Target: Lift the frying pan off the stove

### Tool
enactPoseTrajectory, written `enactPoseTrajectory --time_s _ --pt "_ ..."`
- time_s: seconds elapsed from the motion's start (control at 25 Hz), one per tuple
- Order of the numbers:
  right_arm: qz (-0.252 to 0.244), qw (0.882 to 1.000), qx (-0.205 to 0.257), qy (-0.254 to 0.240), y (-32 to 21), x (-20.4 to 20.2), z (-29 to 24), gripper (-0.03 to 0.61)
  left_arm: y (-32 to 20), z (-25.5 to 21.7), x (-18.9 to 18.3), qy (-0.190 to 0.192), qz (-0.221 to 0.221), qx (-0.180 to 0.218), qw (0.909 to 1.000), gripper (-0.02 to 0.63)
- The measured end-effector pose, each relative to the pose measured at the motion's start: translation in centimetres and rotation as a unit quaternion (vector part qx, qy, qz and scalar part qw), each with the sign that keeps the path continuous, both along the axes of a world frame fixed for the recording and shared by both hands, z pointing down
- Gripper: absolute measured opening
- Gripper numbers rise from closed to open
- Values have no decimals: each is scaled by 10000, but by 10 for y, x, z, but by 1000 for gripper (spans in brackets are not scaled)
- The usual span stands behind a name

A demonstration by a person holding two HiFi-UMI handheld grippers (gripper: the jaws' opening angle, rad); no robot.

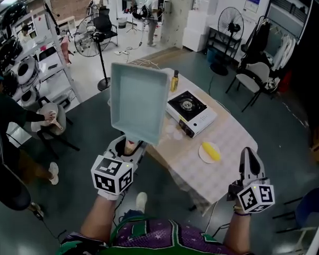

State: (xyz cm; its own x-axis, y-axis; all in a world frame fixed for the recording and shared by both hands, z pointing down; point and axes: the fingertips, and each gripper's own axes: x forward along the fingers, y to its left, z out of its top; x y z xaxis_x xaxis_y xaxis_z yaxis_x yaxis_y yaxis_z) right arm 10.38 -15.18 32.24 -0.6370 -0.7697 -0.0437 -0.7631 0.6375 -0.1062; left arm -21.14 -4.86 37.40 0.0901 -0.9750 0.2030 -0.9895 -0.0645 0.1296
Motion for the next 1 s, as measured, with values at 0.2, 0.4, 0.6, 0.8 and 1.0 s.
enactPoseTrajectory --time_s 0.2,0.4,0.6,0.8,1.0 --pt "1 9999 -105 -10 29 29 7 6 32 -12 25 -60 -99 95 9999 186" --pt "-33 9999 -115 -102 51 62 9 6 63 -20 43 -119 -299 187 9993 186" --pt "-7 9998 -83 -160 72 85 12 6 90 -22 46 -180 -484 242 9984 186" --pt "44 9998 -31 -195 85 99 9 6 106 -32 51 -262 -562 325 9975 186" --pt "31 9998 -42 -170 91 112 13 6 112 -30 69 -230 -532 350 9977 186"
